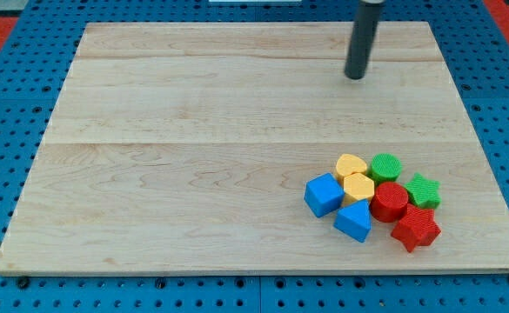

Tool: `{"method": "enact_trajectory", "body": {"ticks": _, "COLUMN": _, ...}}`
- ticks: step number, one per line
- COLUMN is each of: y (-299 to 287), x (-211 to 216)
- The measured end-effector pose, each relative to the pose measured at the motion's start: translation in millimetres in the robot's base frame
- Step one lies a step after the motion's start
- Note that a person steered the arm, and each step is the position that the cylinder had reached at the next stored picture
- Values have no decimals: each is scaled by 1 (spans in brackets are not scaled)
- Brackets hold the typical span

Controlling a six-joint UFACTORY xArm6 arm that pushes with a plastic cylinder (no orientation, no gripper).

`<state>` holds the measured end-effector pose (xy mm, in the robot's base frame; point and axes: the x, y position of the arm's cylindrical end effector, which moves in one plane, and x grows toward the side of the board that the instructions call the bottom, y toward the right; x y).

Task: Push the green star left a bit along with group of block

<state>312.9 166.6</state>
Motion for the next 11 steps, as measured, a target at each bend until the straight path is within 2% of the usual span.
{"method": "enact_trajectory", "body": {"ticks": 2, "y": 32, "x": 2}}
{"method": "enact_trajectory", "body": {"ticks": 3, "y": 96, "x": 45}}
{"method": "enact_trajectory", "body": {"ticks": 6, "y": 125, "x": 265}}
{"method": "enact_trajectory", "body": {"ticks": 7, "y": 88, "x": 284}}
{"method": "enact_trajectory", "body": {"ticks": 9, "y": 58, "x": 240}}
{"method": "enact_trajectory", "body": {"ticks": 10, "y": 15, "x": 225}}
{"method": "enact_trajectory", "body": {"ticks": 11, "y": 18, "x": 224}}
